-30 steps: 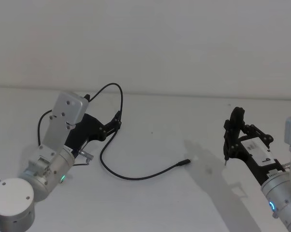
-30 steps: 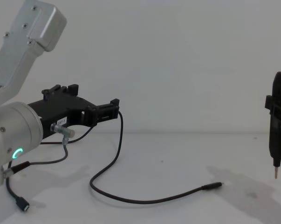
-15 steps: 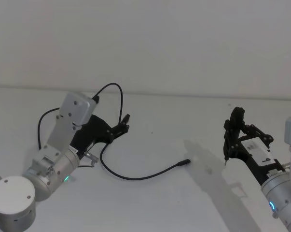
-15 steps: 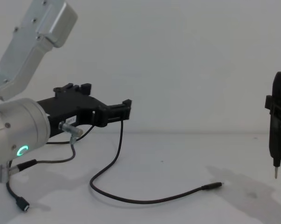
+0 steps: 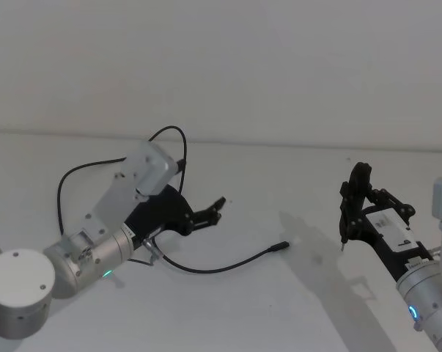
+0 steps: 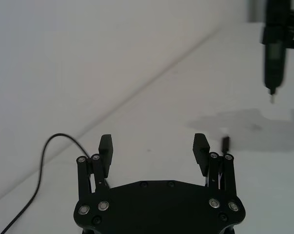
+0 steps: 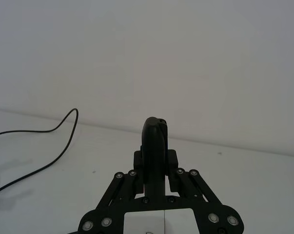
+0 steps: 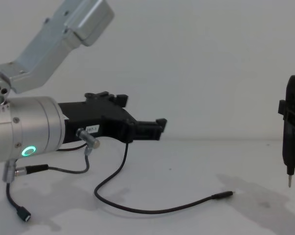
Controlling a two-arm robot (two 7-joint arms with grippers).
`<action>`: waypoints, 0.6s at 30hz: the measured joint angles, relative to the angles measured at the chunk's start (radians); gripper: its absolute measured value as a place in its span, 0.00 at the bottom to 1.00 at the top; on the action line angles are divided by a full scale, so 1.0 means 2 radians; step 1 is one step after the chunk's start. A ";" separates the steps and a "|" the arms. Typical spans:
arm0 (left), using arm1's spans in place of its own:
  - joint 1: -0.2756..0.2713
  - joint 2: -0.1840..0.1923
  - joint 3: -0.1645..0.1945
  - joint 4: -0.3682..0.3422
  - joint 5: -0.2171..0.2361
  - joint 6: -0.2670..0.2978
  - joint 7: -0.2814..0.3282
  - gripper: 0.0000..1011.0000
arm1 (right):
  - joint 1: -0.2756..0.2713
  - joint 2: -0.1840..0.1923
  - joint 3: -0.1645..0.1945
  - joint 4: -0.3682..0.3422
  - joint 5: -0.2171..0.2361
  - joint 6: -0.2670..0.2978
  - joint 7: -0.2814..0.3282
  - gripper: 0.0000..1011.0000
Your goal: Pick up the data cable with the one hand.
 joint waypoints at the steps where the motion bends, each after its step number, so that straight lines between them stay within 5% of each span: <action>1: -0.005 0.003 0.004 -0.001 0.001 0.007 -0.011 0.99 | 0.000 0.000 0.000 0.000 0.000 0.000 0.000 0.27; 18: -0.078 0.027 0.061 0.007 0.041 0.062 -0.117 0.99 | 0.000 0.000 0.000 0.000 0.000 0.000 0.000 0.27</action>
